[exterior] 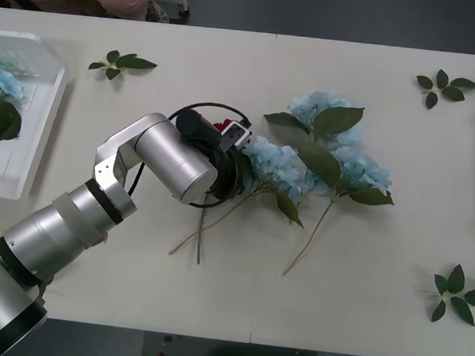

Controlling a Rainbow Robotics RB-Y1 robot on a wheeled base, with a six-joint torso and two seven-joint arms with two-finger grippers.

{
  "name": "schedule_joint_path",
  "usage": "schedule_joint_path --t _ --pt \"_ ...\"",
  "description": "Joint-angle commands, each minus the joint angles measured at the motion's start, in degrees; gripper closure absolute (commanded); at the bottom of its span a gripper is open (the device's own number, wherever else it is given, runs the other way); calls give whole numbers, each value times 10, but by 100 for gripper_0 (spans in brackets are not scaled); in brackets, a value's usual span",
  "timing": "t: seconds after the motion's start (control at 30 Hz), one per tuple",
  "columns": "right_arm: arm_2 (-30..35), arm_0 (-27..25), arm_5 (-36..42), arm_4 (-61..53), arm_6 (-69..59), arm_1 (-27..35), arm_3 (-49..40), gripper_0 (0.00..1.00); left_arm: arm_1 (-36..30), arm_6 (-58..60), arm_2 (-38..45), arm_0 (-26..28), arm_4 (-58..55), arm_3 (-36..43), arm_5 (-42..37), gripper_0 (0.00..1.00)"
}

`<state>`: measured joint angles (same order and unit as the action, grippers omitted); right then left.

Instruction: Put the red flowers into the right box and the blue flowers into the left box

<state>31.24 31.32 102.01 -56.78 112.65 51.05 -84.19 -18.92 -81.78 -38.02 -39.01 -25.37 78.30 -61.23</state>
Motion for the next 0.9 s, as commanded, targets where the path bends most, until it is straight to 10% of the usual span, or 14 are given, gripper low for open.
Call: schedule_joint_path --t 0.03,0.23,0.4,0.9 --pt "-29 4 -1 57 -51 89 19 100 -7 25 -7 -17 4 9 5 6" --pt "-42 5 -56 119 -55 140 96 100 -12 27 -10 -17 2 9 4 44" --pt "-55 4 -137 130 -58 146 162 100 -18 27 -12 -17 -8 9 8 97" --pt "-168 4 -485 197 -63 126 367 100 -83 24 -9 -17 -6 67 23 100"
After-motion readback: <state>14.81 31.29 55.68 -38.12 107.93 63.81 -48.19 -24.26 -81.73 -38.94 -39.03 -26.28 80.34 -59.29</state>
